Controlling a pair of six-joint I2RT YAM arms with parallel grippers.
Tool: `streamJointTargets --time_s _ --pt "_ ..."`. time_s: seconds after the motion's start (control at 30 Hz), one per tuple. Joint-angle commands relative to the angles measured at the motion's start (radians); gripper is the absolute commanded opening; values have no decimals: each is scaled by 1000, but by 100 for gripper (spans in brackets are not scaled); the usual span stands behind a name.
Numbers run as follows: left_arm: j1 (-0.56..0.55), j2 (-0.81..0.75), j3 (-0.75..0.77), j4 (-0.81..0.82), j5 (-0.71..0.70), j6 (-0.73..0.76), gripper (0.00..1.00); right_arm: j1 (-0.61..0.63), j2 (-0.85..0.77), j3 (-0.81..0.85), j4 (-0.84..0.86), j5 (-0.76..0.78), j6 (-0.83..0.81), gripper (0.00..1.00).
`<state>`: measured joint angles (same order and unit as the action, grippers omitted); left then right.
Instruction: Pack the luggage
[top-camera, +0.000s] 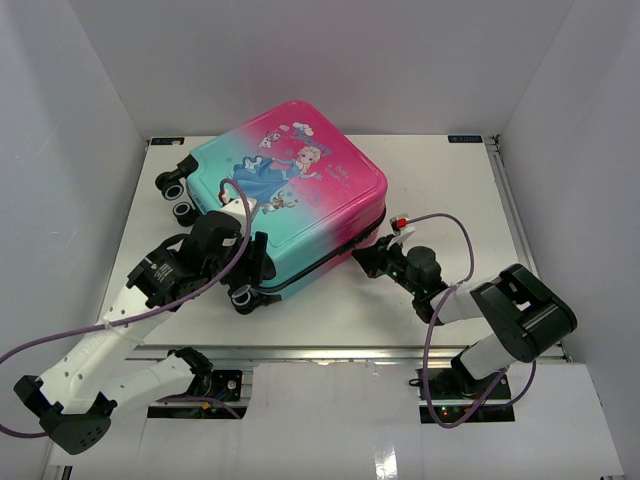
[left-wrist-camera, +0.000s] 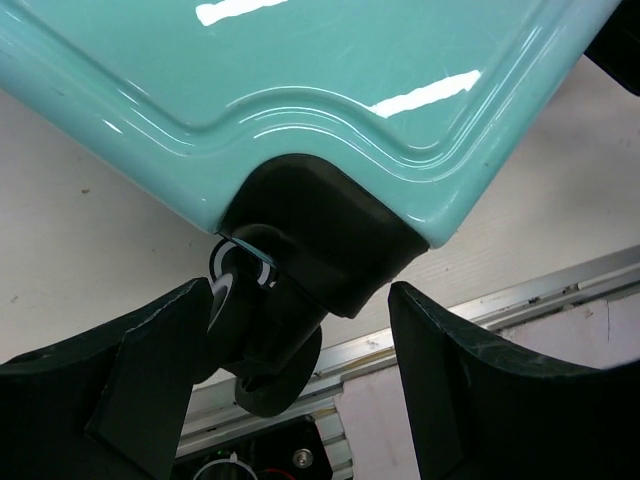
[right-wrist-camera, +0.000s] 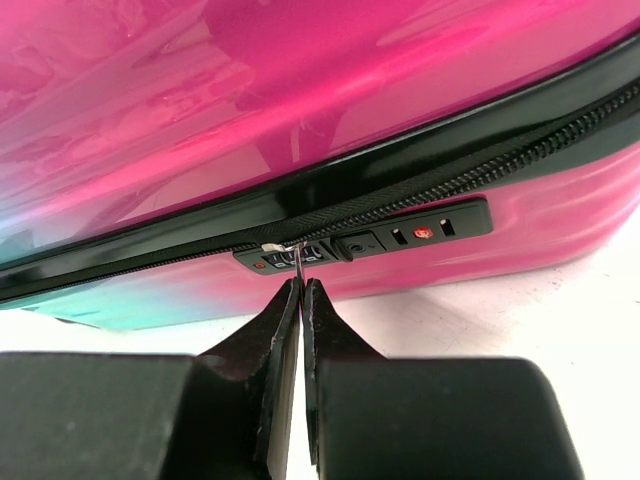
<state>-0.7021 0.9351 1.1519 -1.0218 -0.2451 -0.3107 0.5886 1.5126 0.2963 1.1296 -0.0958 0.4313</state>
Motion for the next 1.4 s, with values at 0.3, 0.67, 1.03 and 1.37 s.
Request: streamJointTargets --time_s 0.3,0.67,1.03,1.37 --pt "1 49 -4 17 144 139 82 -102 -42 127 -296 -27 -25 8" --pt "1 171 10 20 20 191 81 -118 -100 172 -394 -46 -62 8" --pt "1 131 -14 21 -241 106 0 -222 -42 232 -412 66 -70 8" --pt "1 -21 -102 81 -240 241 0 -320 125 450 -483 -4 -139 8"
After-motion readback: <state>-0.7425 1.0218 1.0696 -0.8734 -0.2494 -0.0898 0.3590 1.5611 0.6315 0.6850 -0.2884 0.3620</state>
